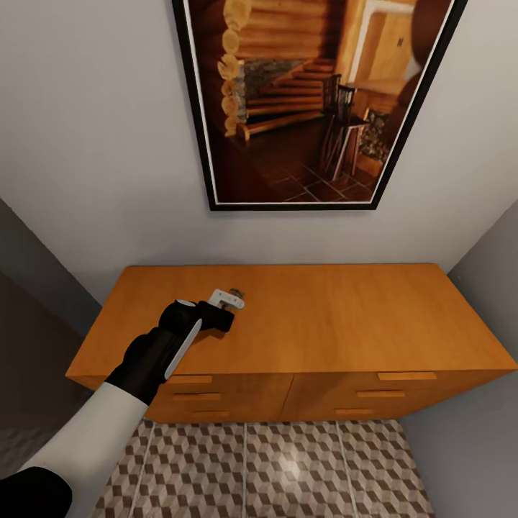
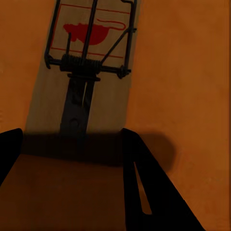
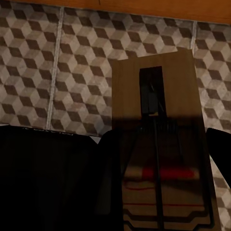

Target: Take the four mousetraps from the cabinet in the bathroom and place them on the bathroom floor. Make sure all four end up on the same floor surface, and ensure that at least two of them are either under or directly next to the same bathroom sink.

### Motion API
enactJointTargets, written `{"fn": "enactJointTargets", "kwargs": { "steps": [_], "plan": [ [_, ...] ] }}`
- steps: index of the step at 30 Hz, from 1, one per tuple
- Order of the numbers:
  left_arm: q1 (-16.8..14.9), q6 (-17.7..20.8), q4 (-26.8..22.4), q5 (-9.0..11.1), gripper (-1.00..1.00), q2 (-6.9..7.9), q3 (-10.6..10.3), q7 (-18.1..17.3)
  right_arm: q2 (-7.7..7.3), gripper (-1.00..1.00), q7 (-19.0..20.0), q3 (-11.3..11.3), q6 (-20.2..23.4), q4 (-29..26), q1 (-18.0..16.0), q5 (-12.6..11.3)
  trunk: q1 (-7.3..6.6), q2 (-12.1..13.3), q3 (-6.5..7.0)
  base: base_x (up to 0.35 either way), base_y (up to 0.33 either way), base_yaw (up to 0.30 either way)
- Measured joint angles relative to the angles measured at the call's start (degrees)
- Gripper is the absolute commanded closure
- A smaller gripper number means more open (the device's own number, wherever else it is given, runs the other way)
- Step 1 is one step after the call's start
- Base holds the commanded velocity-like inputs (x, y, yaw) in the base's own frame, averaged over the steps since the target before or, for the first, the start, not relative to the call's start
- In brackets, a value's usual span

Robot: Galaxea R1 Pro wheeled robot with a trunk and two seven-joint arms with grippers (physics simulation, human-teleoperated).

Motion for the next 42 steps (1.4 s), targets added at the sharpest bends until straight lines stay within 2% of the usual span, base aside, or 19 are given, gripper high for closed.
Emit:
{"fn": "enactJointTargets", "kwargs": {
  "steps": [29, 42],
  "plan": [
    [0.1, 0.1, -0.1, 0.0, 1.0, -0.06, 0.2, 0.0, 0.02, 1.0, 0.0, 0.0, 0.0, 0.0, 0.0, 0.0, 0.0, 0.0, 0.0, 0.0, 0.0, 0.0],
    [0.1, 0.7, -8.0, 0.2, 1.0, -0.05, 0.7, -0.1, 0.08, 1.0, 0.0, 0.0, 0.0, 0.0, 0.0, 0.0, 0.01, 0.0, -0.01, 0.0, 0.0, 0.0]
  ]
}}
